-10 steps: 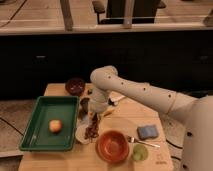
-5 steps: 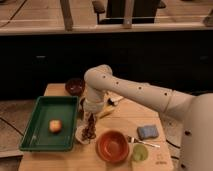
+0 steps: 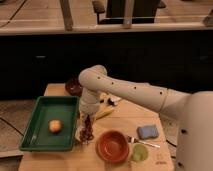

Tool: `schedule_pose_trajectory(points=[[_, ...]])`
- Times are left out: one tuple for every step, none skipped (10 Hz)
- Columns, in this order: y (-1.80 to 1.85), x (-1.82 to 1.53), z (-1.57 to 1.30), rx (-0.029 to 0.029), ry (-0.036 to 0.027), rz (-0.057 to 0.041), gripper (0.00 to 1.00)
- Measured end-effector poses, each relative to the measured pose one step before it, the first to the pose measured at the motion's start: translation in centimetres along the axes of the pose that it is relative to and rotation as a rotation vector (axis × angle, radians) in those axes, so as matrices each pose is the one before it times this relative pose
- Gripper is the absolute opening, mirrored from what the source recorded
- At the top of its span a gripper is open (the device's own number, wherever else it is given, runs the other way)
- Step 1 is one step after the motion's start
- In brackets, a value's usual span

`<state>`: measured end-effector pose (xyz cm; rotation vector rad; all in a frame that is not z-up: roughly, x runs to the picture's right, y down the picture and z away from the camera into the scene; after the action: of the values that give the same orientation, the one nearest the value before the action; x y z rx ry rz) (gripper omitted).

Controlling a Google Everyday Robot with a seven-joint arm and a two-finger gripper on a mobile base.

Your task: Place grapes in paper cup

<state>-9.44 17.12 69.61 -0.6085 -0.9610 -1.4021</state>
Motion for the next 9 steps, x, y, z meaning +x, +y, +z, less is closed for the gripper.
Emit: schedule_pose_trajectory(points=[[-0.417,-0.239,0.107,-0.00826,0.00176,-0.02286,0.09],[-0.293,-0.186,0.123,-0.00581,0.00026,-0.01435,0.18],[-0.223,-0.133,0.091,-0.00332,-0.00046,-0.00959,0.27],[-0.386,-0.166,0.175,-0.00430,-0.00167,-0.01391,0.38],[-0.328,-0.148,0.160,-0.00410,-0.00173,-0.01207,0.48],[-0.243,-0.146,0.133,-0.00250,-0.00178,-0.00933,0.59],[-0.076,-0.146,0.100,-0.00226,-0.00134,-0.00639,0.71],[-0.051,-0.057,0.053,-0.00108,-0.00072,-0.00269,0.77],[-0.064,-0.071,0.051,-0.00068,-0.00068,-0.00304,0.80]])
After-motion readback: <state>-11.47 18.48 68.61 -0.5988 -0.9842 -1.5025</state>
